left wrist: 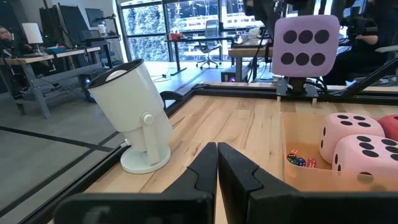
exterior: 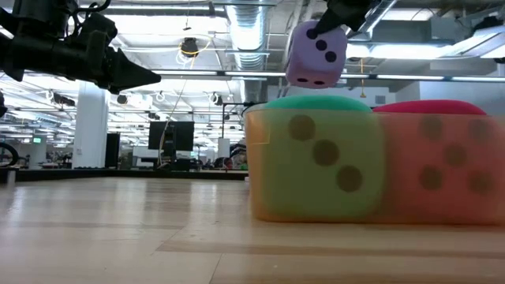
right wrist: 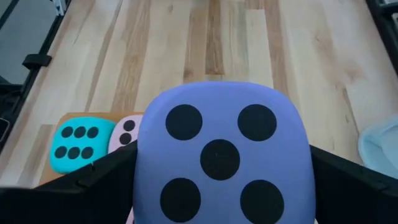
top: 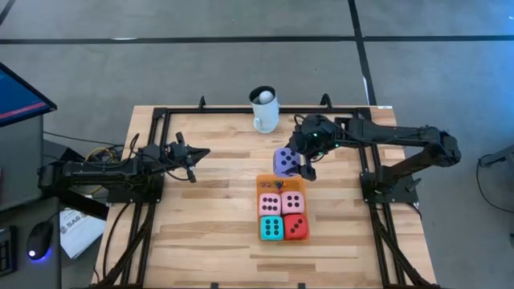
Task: Pick & Place Dice
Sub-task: Put the large purple dice into the orange bin
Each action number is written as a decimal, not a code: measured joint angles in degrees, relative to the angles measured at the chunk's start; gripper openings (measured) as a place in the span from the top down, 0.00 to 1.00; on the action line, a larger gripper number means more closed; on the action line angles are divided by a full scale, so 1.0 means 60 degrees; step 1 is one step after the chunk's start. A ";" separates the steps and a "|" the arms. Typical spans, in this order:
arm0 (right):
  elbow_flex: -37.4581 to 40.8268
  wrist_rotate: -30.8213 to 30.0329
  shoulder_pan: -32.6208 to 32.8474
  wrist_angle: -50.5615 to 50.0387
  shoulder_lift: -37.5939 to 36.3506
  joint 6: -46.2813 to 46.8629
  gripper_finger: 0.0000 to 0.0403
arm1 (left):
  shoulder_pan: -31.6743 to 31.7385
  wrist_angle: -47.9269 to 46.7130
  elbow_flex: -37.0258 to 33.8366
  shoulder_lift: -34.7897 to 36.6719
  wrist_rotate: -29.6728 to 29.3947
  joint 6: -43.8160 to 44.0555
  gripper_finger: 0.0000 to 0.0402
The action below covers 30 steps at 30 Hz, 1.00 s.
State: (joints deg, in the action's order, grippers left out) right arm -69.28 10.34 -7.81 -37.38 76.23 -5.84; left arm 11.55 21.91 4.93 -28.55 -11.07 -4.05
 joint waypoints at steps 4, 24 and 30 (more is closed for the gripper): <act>0.0047 0.0005 0.0060 -0.0015 -0.0003 0.0147 0.08 | 0.0000 0.0000 0.0000 0.0003 -0.0001 0.0000 1.00; 0.1254 -0.0041 0.0622 0.0513 -0.0022 0.1476 0.08 | 0.0000 0.0000 0.0000 0.0003 0.0003 0.0079 1.00; 0.1254 -0.0751 0.1484 0.0465 -0.0022 0.1696 0.08 | 0.0000 0.0000 0.0000 0.0003 0.0003 0.0004 1.00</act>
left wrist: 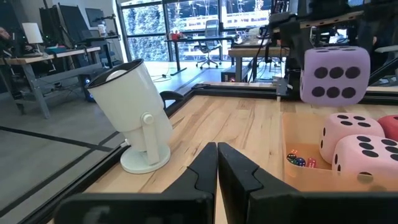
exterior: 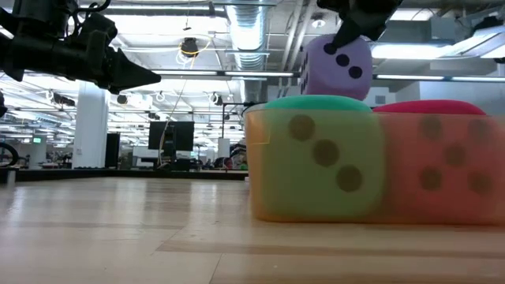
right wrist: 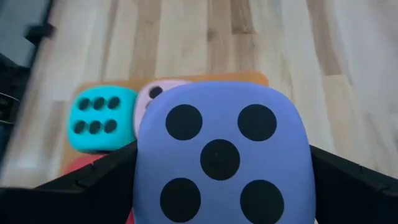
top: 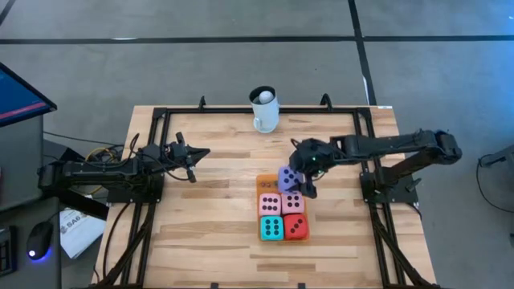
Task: Pick & Place Dice
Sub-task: Put the large purple dice into the orange bin
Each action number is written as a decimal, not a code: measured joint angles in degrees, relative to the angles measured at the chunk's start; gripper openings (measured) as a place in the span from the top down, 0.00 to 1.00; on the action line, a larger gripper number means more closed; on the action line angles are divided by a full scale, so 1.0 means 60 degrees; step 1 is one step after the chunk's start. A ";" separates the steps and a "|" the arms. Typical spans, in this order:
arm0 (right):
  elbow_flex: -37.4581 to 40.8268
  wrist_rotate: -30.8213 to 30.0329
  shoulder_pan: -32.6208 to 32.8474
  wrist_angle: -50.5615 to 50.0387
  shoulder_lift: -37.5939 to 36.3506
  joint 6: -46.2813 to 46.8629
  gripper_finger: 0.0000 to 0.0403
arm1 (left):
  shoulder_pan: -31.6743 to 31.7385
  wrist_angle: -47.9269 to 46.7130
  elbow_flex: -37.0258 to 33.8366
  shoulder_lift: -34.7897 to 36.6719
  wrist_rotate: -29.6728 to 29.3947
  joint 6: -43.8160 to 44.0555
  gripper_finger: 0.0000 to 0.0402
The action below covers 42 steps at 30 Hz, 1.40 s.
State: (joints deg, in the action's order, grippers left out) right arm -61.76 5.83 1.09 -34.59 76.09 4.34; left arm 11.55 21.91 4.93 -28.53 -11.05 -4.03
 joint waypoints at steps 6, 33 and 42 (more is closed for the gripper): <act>0.0000 -0.1451 0.0616 -0.0287 -0.0002 -0.0033 0.08 | 0.0000 0.0004 0.0000 -0.0001 0.0000 -0.0008 1.00; 0.0000 -0.2719 0.2282 0.0525 0.0003 0.1877 0.08 | 0.0000 0.0004 0.0000 0.0000 0.0000 0.0000 1.00; 0.0000 -0.2744 0.2228 0.1471 0.0007 0.1954 0.08 | -0.0003 0.0004 0.0000 0.0000 0.0000 0.0000 1.00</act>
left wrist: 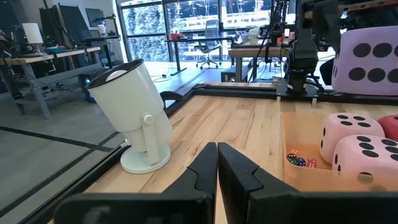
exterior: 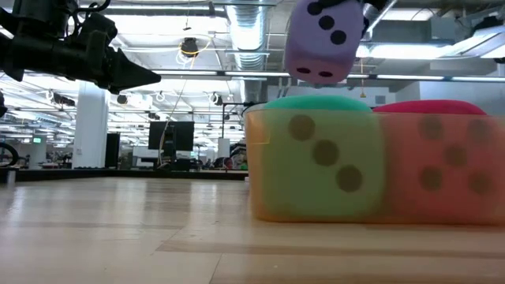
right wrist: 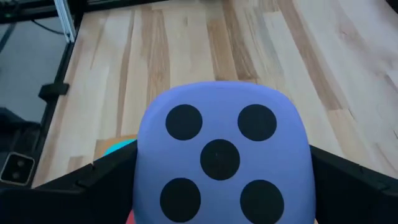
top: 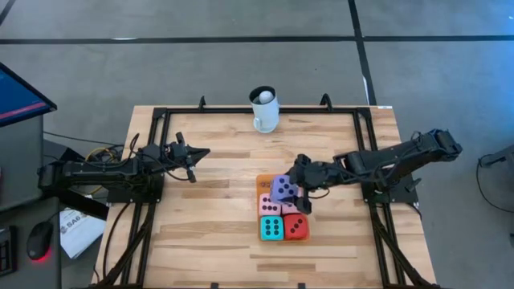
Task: Pick & Place Dice
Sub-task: Put the large purple dice into the orange bin
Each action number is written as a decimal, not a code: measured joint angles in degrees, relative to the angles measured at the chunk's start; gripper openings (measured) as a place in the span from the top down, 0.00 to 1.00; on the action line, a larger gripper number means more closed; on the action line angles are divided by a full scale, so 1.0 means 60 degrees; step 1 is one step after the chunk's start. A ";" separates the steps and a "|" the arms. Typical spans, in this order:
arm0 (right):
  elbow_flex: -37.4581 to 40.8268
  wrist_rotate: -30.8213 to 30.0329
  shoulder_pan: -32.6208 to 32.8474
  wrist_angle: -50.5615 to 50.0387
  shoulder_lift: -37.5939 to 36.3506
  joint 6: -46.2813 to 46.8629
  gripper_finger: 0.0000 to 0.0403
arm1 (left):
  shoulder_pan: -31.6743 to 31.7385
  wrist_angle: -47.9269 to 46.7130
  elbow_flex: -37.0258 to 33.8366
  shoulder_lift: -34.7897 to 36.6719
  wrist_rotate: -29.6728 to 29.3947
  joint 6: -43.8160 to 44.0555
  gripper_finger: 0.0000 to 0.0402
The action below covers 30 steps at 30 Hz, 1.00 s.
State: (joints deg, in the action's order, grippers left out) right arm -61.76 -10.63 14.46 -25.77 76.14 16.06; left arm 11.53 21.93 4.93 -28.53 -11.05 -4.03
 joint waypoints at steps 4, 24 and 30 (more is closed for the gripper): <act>0.0000 -0.0005 0.0048 0.0152 0.0004 0.0301 0.08 | 0.0003 0.0000 0.0000 -0.0001 -0.0001 0.0000 1.00; -0.0500 0.0039 0.0794 -0.0162 0.1144 0.0507 0.08 | 0.0000 0.0094 0.0000 -0.0082 0.0000 0.0000 1.00; -0.0482 0.0032 0.0932 -0.0424 0.1329 0.0474 0.08 | 0.0004 0.0230 0.0000 -0.0246 -0.0004 0.0000 1.00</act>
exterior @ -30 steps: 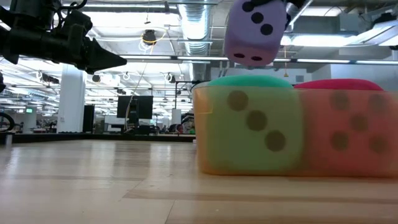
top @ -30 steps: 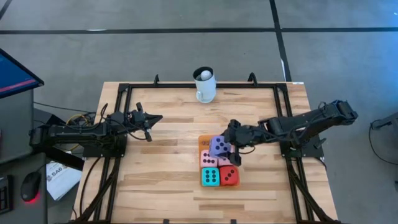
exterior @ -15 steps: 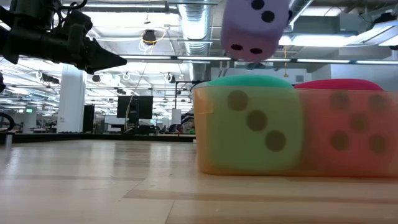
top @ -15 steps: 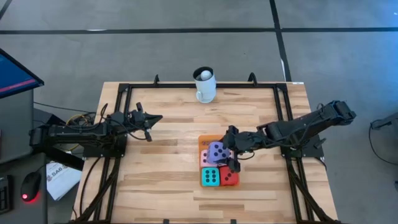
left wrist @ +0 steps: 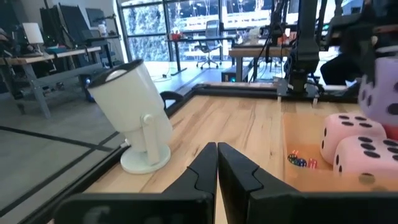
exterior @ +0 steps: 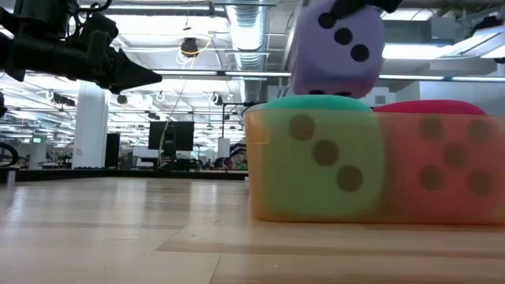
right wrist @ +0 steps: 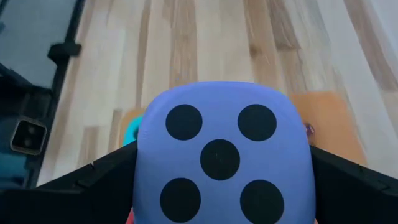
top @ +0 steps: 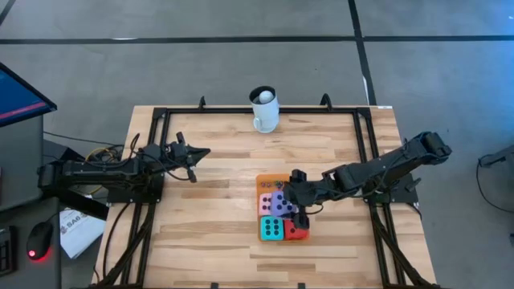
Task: Pick & Place Dice
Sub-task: Put the large purple dice into the orange bin
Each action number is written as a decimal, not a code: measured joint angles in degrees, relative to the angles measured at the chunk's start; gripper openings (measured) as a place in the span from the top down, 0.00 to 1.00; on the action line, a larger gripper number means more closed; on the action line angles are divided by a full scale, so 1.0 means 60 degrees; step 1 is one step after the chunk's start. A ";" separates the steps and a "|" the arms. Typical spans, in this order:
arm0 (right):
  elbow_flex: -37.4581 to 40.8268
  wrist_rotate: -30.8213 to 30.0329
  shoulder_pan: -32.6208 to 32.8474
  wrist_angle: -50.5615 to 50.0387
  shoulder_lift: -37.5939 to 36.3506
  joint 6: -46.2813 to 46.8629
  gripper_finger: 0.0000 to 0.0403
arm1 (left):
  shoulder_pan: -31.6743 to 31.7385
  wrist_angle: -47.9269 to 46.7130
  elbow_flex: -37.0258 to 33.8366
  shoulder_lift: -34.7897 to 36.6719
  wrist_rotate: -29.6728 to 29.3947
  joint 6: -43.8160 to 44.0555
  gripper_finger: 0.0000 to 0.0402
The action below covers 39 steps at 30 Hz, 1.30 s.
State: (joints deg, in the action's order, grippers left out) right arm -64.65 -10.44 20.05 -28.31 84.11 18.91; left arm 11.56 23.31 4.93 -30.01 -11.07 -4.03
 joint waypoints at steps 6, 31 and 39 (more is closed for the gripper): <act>-0.0006 -0.0023 0.0016 0.0082 0.0246 -0.0226 0.06 | 0.0002 -0.0004 0.0000 -0.0011 0.0004 0.0000 1.00; -0.0014 0.0008 0.0030 0.0334 0.0245 0.0191 0.01 | 0.0006 0.0043 0.0000 -0.0020 0.0004 0.0000 1.00; -0.0014 0.0015 0.0030 -0.0005 0.0241 0.0355 0.01 | 0.0006 0.0047 0.0000 -0.0020 0.0004 0.0000 1.00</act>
State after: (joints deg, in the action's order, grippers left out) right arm -64.73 -10.35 20.23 -28.34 85.56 21.04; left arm 11.60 23.59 4.93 -30.13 -11.05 -4.03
